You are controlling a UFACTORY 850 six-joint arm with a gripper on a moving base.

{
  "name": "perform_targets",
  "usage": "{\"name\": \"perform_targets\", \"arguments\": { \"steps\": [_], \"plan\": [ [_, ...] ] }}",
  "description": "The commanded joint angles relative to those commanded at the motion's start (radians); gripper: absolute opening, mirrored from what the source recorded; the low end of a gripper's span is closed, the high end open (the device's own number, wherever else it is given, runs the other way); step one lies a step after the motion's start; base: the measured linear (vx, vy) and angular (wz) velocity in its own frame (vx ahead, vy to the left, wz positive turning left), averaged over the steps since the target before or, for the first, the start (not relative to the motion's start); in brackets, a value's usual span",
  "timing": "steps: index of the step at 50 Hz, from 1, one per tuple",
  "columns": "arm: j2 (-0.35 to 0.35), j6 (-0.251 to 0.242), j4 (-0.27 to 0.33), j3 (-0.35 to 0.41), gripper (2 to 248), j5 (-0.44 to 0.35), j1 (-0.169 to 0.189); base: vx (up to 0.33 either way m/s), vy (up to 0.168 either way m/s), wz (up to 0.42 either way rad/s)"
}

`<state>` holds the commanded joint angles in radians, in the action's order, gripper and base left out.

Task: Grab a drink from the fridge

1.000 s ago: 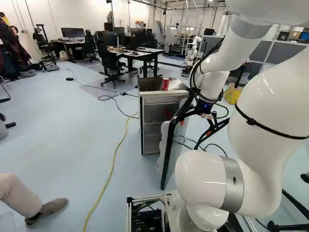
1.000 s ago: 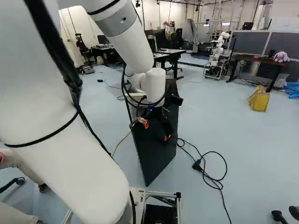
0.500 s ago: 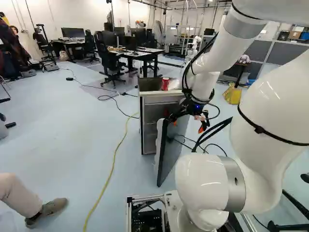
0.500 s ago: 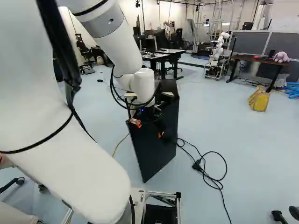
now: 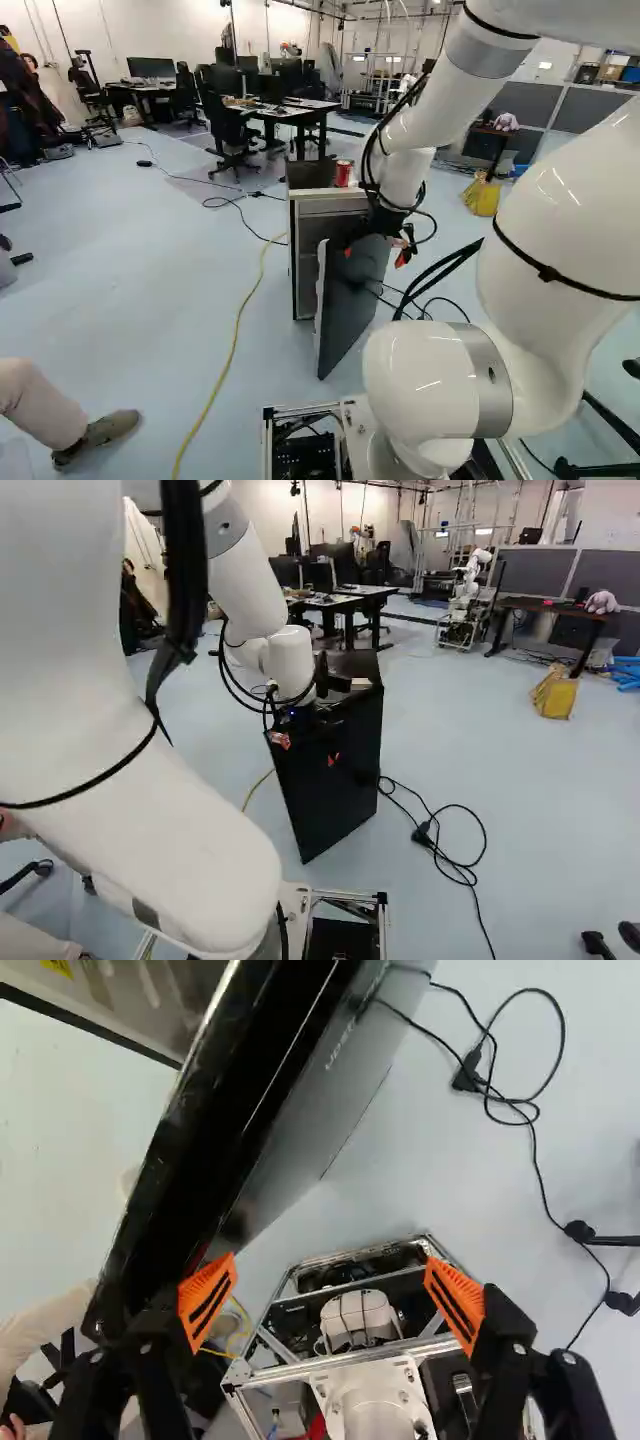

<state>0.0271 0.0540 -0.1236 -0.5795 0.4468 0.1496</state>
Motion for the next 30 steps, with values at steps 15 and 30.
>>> {"name": "perform_targets", "arguments": {
  "steps": [15, 30],
  "plan": [
    [-0.041, 0.000, 0.000, -0.043, 247, -0.029, -0.045, 0.000, 0.000, 0.000],
    [-0.084, 0.000, 0.000, -0.089, 247, -0.053, -0.083, 0.000, 0.000, 0.000]
  ]
}}
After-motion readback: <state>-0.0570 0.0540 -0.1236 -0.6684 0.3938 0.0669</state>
